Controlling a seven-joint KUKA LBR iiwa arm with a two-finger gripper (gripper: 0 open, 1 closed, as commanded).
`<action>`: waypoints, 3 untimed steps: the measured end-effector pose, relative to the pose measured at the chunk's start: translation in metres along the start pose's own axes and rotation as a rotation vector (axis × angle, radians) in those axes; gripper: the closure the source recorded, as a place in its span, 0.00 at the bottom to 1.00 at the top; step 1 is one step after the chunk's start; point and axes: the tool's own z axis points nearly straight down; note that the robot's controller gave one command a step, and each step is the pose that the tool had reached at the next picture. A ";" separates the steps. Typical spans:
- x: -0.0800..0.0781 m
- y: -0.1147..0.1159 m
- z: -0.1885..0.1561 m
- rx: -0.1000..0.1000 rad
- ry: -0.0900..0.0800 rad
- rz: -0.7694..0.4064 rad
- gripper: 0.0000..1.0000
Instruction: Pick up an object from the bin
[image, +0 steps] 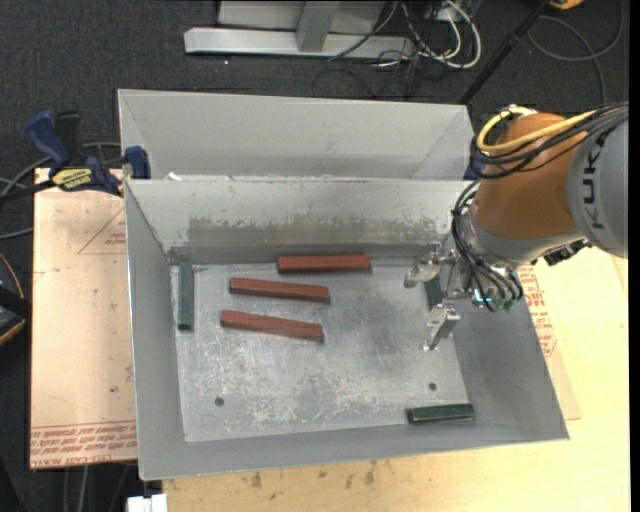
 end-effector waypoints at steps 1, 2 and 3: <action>-0.002 0.000 -0.004 0.001 -0.008 -0.002 0.00; -0.022 0.029 0.003 0.004 -0.010 -0.065 0.00; -0.014 0.065 0.056 0.001 -0.014 -0.090 0.00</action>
Offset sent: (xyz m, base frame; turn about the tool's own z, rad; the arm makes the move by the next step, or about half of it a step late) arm 0.0465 0.0738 -0.0137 -0.1567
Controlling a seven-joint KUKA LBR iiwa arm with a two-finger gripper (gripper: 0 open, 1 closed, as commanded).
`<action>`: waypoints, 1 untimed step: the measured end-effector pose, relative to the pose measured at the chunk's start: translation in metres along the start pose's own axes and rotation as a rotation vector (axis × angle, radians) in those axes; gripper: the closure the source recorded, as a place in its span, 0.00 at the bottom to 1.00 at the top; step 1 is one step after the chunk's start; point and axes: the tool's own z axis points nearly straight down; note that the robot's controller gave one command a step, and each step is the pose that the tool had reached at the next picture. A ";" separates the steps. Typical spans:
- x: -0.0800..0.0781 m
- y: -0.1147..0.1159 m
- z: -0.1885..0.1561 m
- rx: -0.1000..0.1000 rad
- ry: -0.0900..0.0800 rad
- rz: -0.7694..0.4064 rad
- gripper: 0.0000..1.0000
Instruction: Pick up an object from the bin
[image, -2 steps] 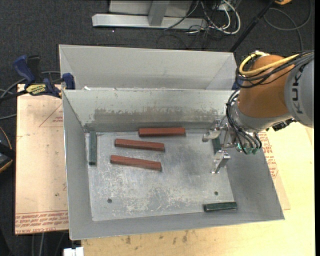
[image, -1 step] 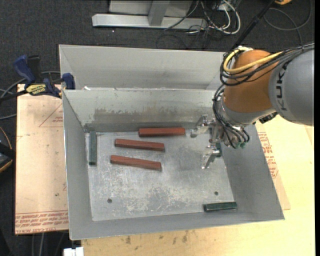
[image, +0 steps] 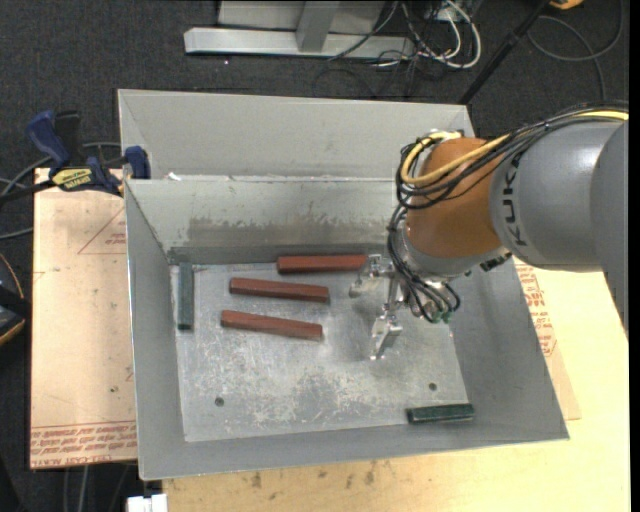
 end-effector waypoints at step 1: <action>-0.024 0.017 0.003 -0.001 0.014 -0.013 0.00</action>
Offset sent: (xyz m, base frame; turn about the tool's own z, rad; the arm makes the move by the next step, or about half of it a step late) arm -0.0224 0.0634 -0.0331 -0.0663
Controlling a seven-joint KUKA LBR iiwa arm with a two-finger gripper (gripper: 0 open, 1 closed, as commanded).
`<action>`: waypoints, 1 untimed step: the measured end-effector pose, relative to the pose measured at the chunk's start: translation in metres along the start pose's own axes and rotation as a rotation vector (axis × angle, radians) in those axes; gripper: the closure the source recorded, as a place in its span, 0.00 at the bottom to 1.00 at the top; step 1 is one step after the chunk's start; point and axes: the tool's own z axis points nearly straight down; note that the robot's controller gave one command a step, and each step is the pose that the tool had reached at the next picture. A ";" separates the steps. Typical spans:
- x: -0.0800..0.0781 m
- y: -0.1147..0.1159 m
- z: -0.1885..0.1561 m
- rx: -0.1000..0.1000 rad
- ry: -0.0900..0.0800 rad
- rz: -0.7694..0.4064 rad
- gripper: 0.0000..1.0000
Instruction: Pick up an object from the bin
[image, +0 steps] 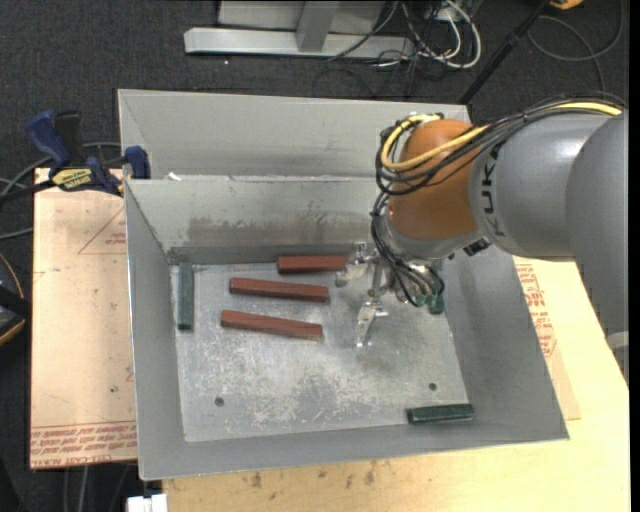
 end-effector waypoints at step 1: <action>0.007 0.024 -0.011 0.002 -0.021 -0.027 0.00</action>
Offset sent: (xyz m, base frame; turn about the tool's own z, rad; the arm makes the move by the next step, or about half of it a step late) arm 0.0173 0.0492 -0.0303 0.0418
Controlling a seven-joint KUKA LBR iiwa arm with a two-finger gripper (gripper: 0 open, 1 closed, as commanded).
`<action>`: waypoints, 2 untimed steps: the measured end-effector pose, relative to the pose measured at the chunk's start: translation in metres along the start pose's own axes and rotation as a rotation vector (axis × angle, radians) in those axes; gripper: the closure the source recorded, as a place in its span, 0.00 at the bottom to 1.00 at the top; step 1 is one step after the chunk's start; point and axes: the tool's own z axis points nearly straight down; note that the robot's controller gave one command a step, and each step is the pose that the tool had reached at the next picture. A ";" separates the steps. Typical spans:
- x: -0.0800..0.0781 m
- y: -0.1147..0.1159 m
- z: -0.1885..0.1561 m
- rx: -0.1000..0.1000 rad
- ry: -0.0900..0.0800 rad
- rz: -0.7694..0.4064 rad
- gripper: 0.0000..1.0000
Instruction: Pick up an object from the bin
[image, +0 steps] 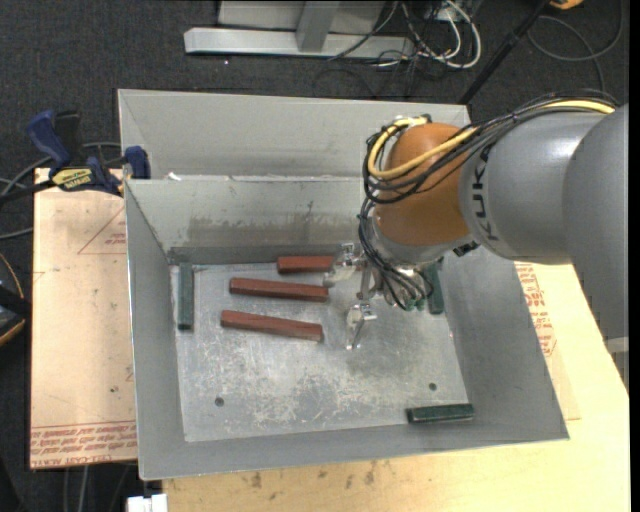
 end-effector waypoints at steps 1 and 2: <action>-0.038 0.021 0.031 0.001 -0.012 0.070 1.00; -0.034 0.023 0.034 -0.002 0.000 0.069 0.00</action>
Offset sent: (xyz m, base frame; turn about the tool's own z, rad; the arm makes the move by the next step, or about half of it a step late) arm 0.0000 0.0000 0.0000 0.0000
